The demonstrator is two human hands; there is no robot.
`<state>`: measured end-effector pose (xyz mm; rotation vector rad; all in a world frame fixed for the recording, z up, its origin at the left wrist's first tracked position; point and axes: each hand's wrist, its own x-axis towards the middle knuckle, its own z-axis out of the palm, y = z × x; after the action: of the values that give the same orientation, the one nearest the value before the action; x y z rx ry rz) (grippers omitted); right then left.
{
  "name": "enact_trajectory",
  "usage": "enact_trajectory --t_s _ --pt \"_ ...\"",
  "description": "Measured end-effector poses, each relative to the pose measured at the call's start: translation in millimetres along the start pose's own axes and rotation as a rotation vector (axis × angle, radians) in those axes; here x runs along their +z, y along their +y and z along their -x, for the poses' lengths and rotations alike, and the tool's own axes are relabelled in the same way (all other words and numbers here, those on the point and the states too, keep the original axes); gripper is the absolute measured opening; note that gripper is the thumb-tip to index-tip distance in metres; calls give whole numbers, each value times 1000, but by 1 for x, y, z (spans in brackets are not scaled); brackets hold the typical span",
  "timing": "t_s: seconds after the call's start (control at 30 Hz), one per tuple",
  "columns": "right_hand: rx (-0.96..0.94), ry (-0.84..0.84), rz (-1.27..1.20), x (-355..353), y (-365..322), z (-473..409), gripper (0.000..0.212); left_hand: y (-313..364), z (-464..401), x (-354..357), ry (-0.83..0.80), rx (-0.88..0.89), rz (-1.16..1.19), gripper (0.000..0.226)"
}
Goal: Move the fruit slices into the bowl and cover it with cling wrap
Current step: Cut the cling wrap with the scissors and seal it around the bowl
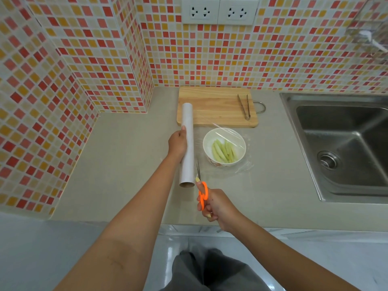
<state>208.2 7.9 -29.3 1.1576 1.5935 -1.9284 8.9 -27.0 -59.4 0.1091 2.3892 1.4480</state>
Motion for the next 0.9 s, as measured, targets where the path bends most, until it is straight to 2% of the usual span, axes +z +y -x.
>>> enact_trajectory --t_s 0.2,0.53,0.9 --pt "-80 -4 -65 1 6 -4 47 1 0 0 7 10 -19 51" --pt "-36 34 -24 1 -10 -12 56 -3 -2 1 -2 -10 -12 50" --pt "-122 25 -70 -1 -11 -19 50 -4 -4 2 -5 -5 -23 50"
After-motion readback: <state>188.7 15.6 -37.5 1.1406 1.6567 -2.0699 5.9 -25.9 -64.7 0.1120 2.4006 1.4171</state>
